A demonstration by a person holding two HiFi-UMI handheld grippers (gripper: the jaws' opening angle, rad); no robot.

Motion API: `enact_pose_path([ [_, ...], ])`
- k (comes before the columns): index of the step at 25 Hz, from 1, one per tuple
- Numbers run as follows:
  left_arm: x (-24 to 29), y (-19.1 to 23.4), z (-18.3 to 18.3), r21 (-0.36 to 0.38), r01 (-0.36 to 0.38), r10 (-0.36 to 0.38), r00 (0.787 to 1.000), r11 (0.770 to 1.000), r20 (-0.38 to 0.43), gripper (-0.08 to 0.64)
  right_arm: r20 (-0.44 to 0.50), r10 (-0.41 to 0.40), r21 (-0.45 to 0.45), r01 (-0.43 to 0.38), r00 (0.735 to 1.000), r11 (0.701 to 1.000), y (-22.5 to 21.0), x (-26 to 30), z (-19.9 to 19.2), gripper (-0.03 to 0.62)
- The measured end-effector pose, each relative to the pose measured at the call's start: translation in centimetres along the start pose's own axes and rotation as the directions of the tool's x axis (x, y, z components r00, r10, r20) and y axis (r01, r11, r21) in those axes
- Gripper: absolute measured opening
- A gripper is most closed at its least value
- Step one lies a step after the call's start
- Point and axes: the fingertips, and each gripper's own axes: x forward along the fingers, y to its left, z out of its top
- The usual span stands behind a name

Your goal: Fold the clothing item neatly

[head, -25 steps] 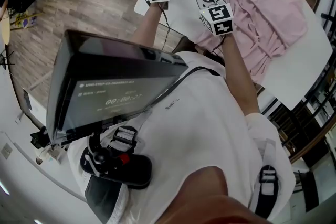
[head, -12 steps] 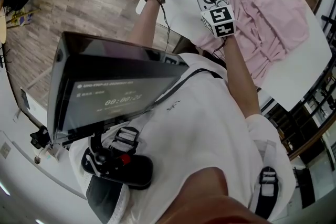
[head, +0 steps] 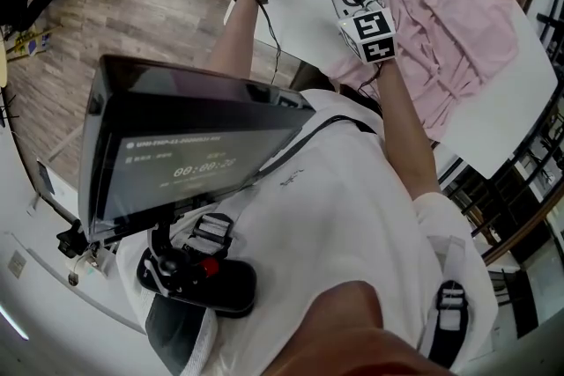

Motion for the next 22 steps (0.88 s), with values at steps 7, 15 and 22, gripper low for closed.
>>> enact_pose_path([
  [7,-1.0,-0.5,1.1,0.043,0.008,-0.009,0.999,0.999,0.044,0.002,0.01,-0.007,0.002,0.007,1.0,1.0,-0.3,-0.1,0.0,0.005],
  [15,-1.4,-0.3,2.0,0.065,-0.001,-0.006,0.994,0.998,0.111,0.002,0.016,0.004,0.003,-0.004,1.0,1.0,-0.4,1.9,-0.1,0.005],
  [22,1.8,0.2,0.1,-0.037,0.073,-0.072,0.997,0.997,0.042,0.138,-0.005,0.004,0.022,-0.004,1.0,1.0,-1.2,2.8,-1.1,0.005],
])
